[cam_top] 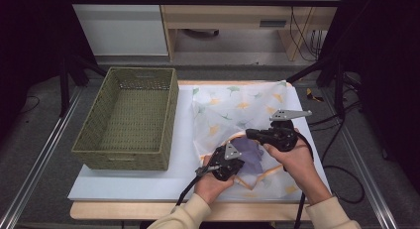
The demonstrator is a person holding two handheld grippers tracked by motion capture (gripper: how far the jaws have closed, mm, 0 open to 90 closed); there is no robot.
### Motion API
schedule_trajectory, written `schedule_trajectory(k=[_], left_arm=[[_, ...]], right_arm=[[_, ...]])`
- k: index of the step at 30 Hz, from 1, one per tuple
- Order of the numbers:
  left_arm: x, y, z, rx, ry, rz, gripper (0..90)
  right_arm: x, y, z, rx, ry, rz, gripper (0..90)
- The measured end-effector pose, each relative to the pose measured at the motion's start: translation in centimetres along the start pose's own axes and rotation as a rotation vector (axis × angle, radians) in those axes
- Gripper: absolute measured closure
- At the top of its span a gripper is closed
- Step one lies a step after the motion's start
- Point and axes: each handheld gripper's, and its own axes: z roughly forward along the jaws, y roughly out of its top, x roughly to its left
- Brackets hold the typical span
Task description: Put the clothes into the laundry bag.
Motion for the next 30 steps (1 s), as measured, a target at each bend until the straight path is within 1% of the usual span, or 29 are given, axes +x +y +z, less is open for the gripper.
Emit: schedule_trajectory(k=[3, 8, 10, 16, 19, 25, 30], left_arm=[[0.0, 0.1, 0.1, -0.003, 0.009, 0.004, 90.0], [0.1, 0.1, 0.4, 0.002, 0.011, 0.002, 90.0], [0.2, 0.1, 0.5, 0.001, 0.014, -0.002, 90.0], [0.3, 0.1, 0.7, 0.003, 0.021, 0.004, 90.0], [0.3, 0.0, 0.8, 0.004, 0.028, 0.003, 90.0], [0.4, 0.1, 1.0, 0.001, 0.033, 0.000, 90.0], [0.7, 0.3, 1.4, 0.002, 0.034, -0.013, 90.0]], right_arm=[[0.0, -0.1, 0.0, 0.000, -0.003, 0.000, 88.8], [0.0, -0.4, 0.0, 0.004, -0.031, -0.009, 88.8], [0.1, -0.5, 0.0, 0.009, -0.034, -0.013, 88.8], [0.0, -0.6, 0.0, 0.014, -0.043, -0.015, 88.8], [-0.1, -0.8, 0.1, 0.020, -0.053, -0.024, 88.8], [-0.4, -1.4, 0.2, 0.027, -0.051, -0.011, 88.8], [-0.8, -1.9, 0.4, 0.029, -0.052, 0.002, 88.8]])
